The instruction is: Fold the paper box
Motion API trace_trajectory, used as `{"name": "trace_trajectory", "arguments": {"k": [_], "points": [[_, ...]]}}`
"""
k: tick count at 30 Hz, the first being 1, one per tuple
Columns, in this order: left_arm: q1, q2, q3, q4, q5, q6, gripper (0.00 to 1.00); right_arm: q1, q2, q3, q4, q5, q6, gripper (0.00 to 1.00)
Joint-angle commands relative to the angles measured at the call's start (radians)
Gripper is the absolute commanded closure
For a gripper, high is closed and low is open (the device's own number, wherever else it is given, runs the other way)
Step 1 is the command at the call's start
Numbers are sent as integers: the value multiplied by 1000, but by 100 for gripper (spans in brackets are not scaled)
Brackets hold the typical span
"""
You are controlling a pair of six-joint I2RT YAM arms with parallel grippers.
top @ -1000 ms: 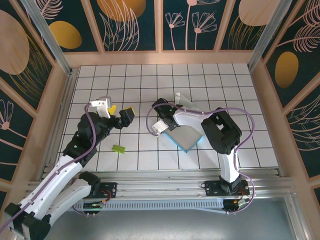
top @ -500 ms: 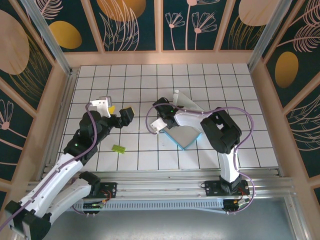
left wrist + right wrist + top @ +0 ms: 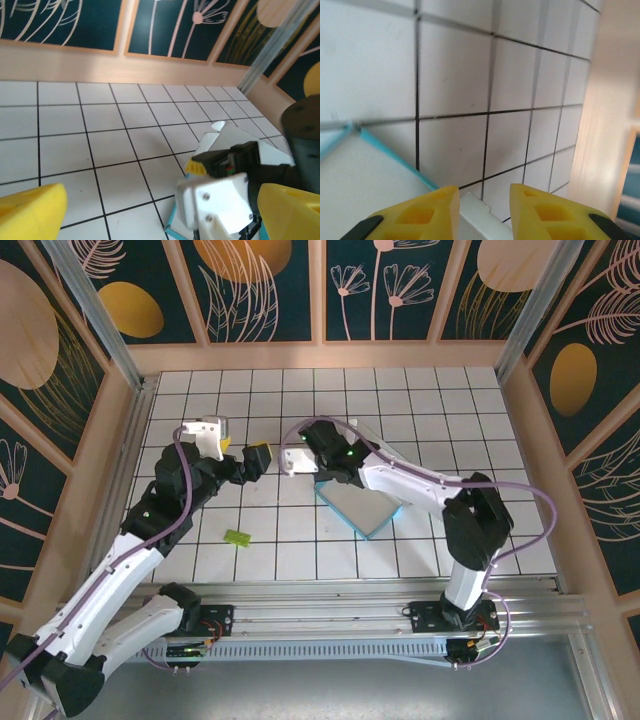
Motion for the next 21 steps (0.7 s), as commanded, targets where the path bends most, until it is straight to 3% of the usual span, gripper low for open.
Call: {"name": "trace_trajectory", "arguments": {"k": [1,3,5,9,11,14,18,21], "points": [[3,-22,29,-38,113,107,3,59,-165,33,-125,180,772,59],[3,-18,28,-39,189,144,3,73,-254,18,-227,215,1207,49],[3,-1,28,-36,316,189,3,57,-357,-38,-331,141,1604,46],[1,54,16,-15,608,222,2,54,-555,-241,-408,30,1992,50],[-10,84,11,-12,670,220,1,54,-633,-332,-429,14,2095,50],[-87,113,14,-55,631,274,1,25,-707,-472,-418,-21,2137,46],[-189,151,10,-104,607,319,1,-76,-714,-661,-238,-171,2068,37],[-228,163,-21,-124,595,338,1,-119,-711,-782,-79,-189,2065,34]]}}
